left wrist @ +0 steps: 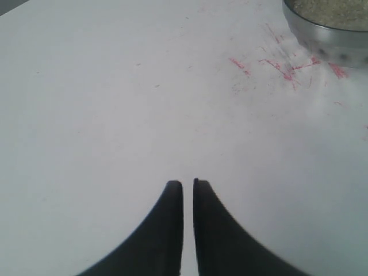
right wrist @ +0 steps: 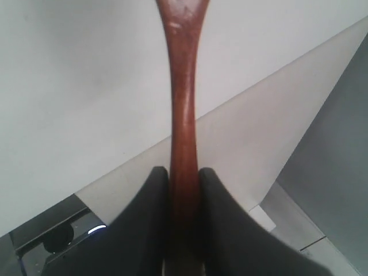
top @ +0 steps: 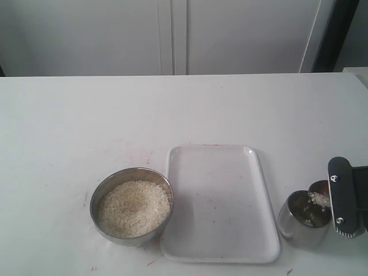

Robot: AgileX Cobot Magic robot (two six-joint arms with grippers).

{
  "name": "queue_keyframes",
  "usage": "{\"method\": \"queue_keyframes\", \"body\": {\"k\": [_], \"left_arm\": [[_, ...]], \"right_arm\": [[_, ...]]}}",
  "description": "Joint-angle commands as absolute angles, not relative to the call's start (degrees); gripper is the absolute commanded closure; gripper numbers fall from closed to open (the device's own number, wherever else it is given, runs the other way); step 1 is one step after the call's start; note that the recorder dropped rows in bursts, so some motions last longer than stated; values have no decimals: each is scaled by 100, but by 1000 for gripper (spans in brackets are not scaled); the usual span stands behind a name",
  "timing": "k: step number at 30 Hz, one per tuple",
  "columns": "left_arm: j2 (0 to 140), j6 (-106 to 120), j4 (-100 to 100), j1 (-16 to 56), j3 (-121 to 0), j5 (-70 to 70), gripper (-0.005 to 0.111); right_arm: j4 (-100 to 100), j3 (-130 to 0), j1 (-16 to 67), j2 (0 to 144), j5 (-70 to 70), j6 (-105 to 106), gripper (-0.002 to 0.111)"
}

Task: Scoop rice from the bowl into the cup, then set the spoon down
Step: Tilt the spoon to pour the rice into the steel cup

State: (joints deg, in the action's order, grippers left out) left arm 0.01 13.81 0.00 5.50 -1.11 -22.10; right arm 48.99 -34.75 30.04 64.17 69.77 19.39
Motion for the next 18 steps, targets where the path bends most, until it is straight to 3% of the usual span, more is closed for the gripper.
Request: {"method": "queue_keyframes", "body": {"k": [1,18], "left_arm": [[0,1347,-32,592,-58,-2489,92],[0,1347,-32,592,-58,-2489,92]], "right_arm": [[5088,-3459,3023,6420,6996,2094,108],[5690,-3459,3023,6420,6875,2522,108]]}}
